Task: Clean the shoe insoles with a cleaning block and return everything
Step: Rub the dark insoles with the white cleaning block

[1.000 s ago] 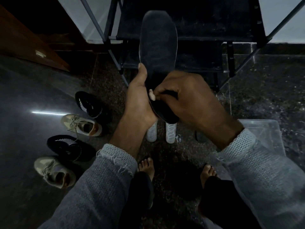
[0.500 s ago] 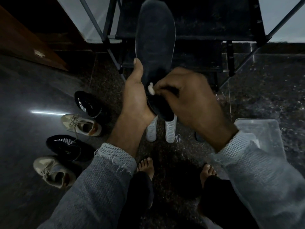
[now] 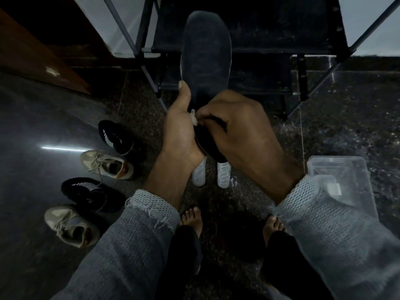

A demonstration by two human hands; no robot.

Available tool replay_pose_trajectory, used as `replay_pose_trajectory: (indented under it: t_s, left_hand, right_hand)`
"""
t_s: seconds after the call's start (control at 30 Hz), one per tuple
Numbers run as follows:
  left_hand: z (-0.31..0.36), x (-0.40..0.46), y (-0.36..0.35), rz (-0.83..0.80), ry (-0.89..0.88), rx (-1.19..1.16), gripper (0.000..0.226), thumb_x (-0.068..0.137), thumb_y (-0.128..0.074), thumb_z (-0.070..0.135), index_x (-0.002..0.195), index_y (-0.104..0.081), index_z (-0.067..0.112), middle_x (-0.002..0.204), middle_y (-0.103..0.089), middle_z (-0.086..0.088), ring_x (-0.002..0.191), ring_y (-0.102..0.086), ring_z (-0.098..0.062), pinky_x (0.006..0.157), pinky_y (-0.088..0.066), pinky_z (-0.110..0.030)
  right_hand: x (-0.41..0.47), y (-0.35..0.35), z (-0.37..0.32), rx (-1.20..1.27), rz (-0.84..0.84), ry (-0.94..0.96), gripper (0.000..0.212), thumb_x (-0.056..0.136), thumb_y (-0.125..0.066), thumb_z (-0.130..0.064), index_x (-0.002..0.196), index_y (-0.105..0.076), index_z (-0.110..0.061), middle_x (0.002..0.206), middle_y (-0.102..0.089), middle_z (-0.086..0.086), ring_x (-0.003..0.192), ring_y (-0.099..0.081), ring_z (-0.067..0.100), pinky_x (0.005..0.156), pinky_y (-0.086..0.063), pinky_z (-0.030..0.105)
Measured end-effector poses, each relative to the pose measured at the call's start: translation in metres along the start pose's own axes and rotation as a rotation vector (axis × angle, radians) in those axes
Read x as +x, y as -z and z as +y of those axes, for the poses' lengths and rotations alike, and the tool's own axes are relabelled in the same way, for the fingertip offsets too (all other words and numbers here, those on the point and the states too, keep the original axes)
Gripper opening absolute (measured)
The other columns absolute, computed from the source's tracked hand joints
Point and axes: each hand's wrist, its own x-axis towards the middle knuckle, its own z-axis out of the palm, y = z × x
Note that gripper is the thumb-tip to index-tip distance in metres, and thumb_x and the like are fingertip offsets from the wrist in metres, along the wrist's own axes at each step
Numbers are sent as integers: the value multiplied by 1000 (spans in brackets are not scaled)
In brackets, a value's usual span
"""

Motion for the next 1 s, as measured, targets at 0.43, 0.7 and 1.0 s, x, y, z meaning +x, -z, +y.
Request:
replay_pose_trajectory:
  t_s: [0.43,0.7,1.0]
  left_hand:
    - [-8,1,1,-55,45,25,53,102,-32,48,103,-66,8,94,-73,-10,88,-71,-20,87,-55,-33]
    - [-13,1,-1,-105,84,48,54,102,-29,51,116,-62,10,111,-68,-10,108,-63,-24,101,-48,-39]
    - [-15,1,1,-159,90,94,53,103,-27,48,128,-56,12,118,-66,-10,115,-61,-24,102,-48,-37]
  right_hand:
    - [3,2,3,-79,114,-6,15,89,-60,-12,90,-75,-9,87,-66,8,75,-63,19,64,-53,38]
    - [12,17,21,-129,230,-150,12,89,-63,-13,91,-74,-11,90,-66,3,81,-62,14,73,-52,35]
    - [19,19,20,-153,218,-134,13,90,-62,-17,92,-74,-11,91,-66,4,82,-61,15,73,-51,34]
